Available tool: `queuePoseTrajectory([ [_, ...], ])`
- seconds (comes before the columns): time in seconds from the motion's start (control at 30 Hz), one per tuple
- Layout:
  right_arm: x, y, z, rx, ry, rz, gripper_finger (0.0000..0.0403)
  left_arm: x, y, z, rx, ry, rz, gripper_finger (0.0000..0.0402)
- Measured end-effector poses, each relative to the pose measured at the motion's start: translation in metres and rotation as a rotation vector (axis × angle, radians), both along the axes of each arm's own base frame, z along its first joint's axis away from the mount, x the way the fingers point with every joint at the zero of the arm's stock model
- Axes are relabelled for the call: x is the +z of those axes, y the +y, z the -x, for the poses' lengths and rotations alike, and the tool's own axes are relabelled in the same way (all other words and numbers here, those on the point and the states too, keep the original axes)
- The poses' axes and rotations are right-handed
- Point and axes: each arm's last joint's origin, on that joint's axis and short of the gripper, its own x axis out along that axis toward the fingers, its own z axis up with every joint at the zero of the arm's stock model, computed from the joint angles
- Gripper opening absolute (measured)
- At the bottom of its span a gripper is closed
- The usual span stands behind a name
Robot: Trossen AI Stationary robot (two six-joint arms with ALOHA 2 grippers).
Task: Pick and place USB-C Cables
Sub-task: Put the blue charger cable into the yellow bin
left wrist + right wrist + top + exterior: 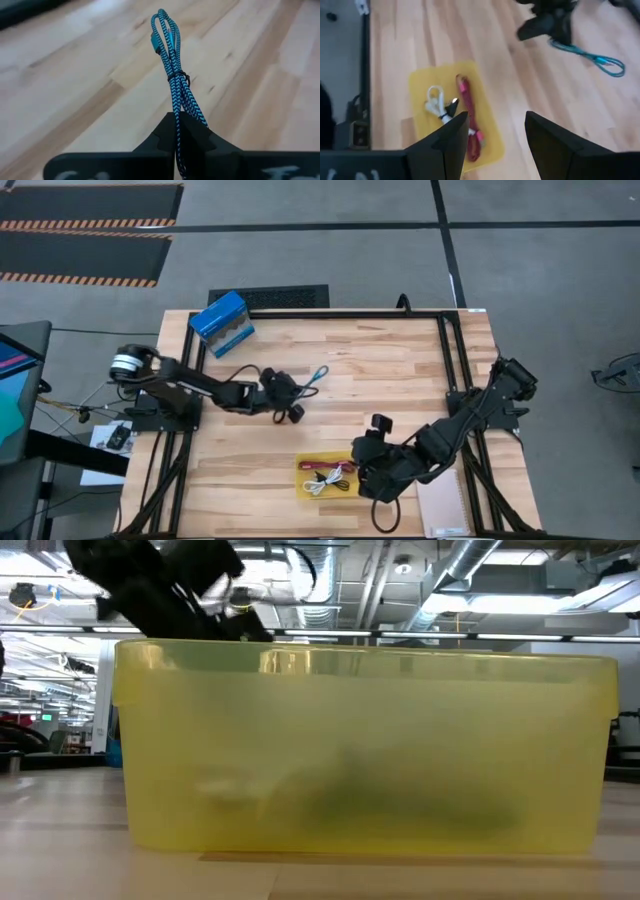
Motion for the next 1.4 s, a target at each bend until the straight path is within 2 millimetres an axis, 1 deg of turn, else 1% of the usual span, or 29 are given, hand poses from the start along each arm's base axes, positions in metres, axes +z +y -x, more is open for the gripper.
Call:
queuePoseTrajectory([
  [0.07, 0.001, 0.001, 0.001, -0.017, -0.026, 0.034, 0.0218, 0.012, -0.011, 0.005, -0.006, -0.041, -0.017, 0.0000],
  [0.17, 0.000, 0.004, 0.002, -0.043, -0.078, 0.069, 0.0218, 0.037, -0.032, 0.014, -0.016, -0.157, -0.037, 0.0000],
  [0.33, -0.017, 0.008, -0.002, -0.064, -0.142, 0.071, 0.0218, 0.077, -0.072, 0.039, -0.059, -0.349, -0.084, 0.0000],
  [0.47, -0.038, 0.006, -0.019, -0.035, -0.248, 0.040, 0.0218, 0.098, -0.101, 0.054, -0.177, -0.455, -0.142, 0.0000],
  [0.6, -0.042, -0.002, -0.039, 0.042, -0.407, 0.000, 0.0218, 0.111, -0.120, 0.062, -0.273, -0.538, -0.181, 0.0000],
  [0.77, -0.041, -0.024, -0.057, 0.056, -0.555, -0.027, 0.0218, 0.119, -0.126, 0.065, -0.294, -0.603, -0.191, 0.0000],
  [0.87, -0.037, -0.035, -0.064, 0.073, -0.589, -0.043, 0.0218, 0.127, -0.129, 0.067, -0.305, -0.669, -0.197, 0.0000],
  [0.93, -0.034, -0.040, -0.068, 0.083, -0.611, -0.062, 0.0218, 0.128, -0.129, 0.073, -0.318, -0.733, -0.211, 0.0000],
  [1.0, -0.033, -0.041, -0.069, 0.094, -0.621, -0.066, 0.0218, 0.124, -0.126, 0.080, -0.349, -0.816, -0.219, 0.0000],
  [1.1, -0.030, -0.042, -0.070, 0.100, -0.646, -0.055, 0.0218, 0.110, -0.119, 0.092, -0.380, -0.906, -0.212, 0.0000],
  [1.2, -0.025, -0.044, -0.072, 0.104, -0.693, -0.050, 0.0218, 0.097, -0.110, 0.101, -0.369, -0.947, -0.188, 0.0000],
  [1.27, -0.020, -0.047, -0.074, 0.113, -0.743, -0.048, 0.0218, 0.091, -0.107, 0.104, -0.383, -0.955, -0.187, 0.0000],
  [1.4, -0.014, -0.058, -0.078, 0.090, -0.799, -0.046, 0.0218, 0.094, -0.106, 0.101, -0.431, -0.977, -0.194, 0.0000],
])
